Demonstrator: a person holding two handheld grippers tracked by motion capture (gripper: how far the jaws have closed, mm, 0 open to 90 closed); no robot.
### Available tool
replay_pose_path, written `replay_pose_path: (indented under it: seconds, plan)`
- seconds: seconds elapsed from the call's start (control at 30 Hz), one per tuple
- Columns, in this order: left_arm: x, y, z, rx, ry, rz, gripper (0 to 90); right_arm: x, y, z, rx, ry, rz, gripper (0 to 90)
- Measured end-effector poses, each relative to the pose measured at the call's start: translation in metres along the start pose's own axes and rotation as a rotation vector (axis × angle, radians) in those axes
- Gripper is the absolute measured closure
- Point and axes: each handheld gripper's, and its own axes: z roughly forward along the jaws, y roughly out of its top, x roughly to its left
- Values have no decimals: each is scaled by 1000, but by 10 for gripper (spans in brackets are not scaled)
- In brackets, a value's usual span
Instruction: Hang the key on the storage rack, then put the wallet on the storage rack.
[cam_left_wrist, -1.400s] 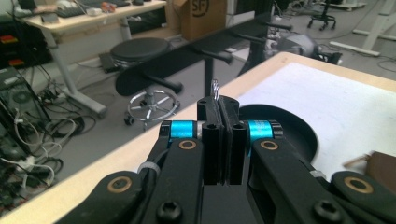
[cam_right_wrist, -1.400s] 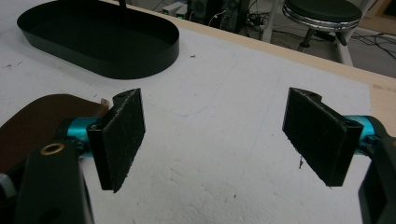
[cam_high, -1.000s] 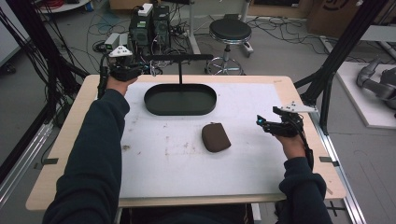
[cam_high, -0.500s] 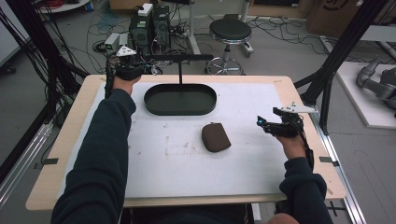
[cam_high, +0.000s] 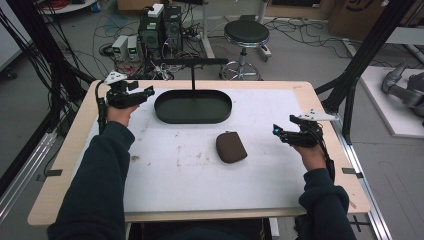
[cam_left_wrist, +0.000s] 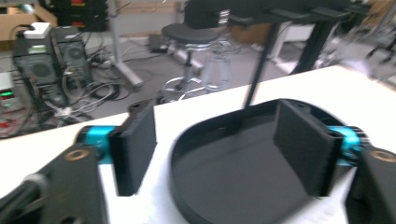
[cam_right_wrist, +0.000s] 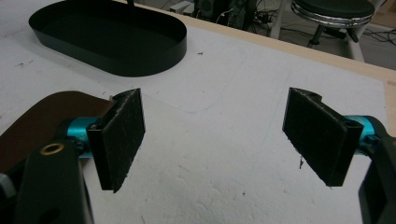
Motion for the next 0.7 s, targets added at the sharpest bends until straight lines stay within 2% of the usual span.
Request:
replay_pose_path:
  seconds: [0.17, 0.23, 0.57, 0.7]
  plan:
    - [-14, -5, -22, -45, -51, 59, 188, 5, 2, 5, -2, 7, -13, 213]
    - [-17, -9, -28, -53, -55, 80, 188, 8, 1, 6, -3, 11, -22, 212]
    - [-21, -40, -53, -22, -60, 65, 189, 20, 2, 6, 8, 32, -30, 212]
    - [-24, -51, -60, -2, -53, 66, 189, 29, 0, 9, 15, 47, -27, 213]
